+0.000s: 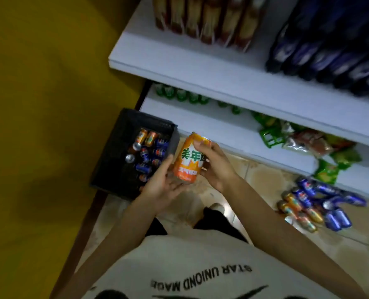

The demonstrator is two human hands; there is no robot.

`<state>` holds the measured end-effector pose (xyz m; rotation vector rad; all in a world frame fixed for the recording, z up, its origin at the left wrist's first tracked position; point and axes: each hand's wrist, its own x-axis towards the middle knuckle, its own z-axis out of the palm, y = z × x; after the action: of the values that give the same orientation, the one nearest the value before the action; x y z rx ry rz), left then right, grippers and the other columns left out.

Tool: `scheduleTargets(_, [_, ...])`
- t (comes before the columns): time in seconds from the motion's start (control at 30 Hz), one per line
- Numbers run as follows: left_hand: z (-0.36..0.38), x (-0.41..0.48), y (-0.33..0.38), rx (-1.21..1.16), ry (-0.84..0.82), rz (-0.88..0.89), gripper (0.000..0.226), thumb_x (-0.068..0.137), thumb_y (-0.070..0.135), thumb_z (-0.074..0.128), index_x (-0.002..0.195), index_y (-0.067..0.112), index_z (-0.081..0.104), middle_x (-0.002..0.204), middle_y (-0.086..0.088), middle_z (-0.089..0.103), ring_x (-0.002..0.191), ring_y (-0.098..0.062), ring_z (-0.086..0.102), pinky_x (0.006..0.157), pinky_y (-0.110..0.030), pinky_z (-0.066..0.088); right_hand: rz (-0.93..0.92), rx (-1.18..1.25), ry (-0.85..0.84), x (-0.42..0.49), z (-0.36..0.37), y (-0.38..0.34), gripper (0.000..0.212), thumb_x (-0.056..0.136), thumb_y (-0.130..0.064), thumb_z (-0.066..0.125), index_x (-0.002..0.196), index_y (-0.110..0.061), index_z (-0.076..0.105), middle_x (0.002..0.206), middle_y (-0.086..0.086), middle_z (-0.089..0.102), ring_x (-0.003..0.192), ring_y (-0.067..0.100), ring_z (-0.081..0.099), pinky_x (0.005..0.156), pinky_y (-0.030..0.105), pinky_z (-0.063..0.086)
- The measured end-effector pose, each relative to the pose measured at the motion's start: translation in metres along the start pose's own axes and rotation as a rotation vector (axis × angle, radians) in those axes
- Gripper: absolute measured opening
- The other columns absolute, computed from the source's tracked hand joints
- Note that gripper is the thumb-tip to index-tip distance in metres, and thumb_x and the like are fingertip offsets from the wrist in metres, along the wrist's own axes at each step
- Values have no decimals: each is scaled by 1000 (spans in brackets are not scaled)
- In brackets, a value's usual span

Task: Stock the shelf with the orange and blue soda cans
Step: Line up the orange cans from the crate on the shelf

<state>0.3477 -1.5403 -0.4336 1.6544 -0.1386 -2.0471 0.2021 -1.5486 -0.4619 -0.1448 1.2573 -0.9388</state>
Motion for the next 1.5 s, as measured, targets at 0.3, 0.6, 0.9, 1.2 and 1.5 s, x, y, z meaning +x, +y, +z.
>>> scheduleTargets(0.3, [160, -71, 32, -256, -385, 70, 56, 91, 45, 52, 112, -7, 52, 115, -25, 61, 110, -33, 56, 99, -40, 40, -598, -176, -36, -94, -57, -181, 43, 83, -4, 68, 122, -15, 53, 100, -1, 67, 87, 13, 65, 65, 25, 50])
scheduleTargets(0.6, [253, -120, 121, -263, -679, 270, 58, 89, 42, 52, 124, -4, 53, 120, -23, 63, 118, -31, 58, 107, -37, 40, -1018, -479, -62, -154, -39, -310, 71, 73, 3, 76, 133, -19, 45, 117, 5, 66, 106, 17, 65, 88, 35, 55])
scheduleTargets(0.9, [339, -105, 229, -206, -928, 344, 51, 90, 35, 52, 122, -5, 54, 123, -23, 62, 118, -34, 58, 106, -37, 42, -1211, -661, 268, -138, -2, -433, 69, 65, -19, 85, 125, -24, 51, 106, -8, 67, 96, 5, 65, 85, 30, 55])
scheduleTargets(1.2, [380, -52, 332, 1675, -275, 1568, 78, 87, 45, 60, 149, 22, 19, 136, -3, 50, 120, -20, 50, 95, -30, 44, -1043, -777, 564, -44, 14, -553, 102, 34, -46, 84, 126, -15, 51, 115, 3, 64, 104, 21, 63, 86, 42, 56])
scheduleTargets(1.5, [389, -45, 365, 2384, -189, 1601, 57, 92, 58, 40, 134, 20, 41, 120, -5, 54, 106, -24, 52, 77, -32, 43, -972, -602, 558, 27, 22, -574, 82, 69, -13, 83, 137, -10, 37, 134, 6, 52, 125, 24, 50, 98, 35, 45])
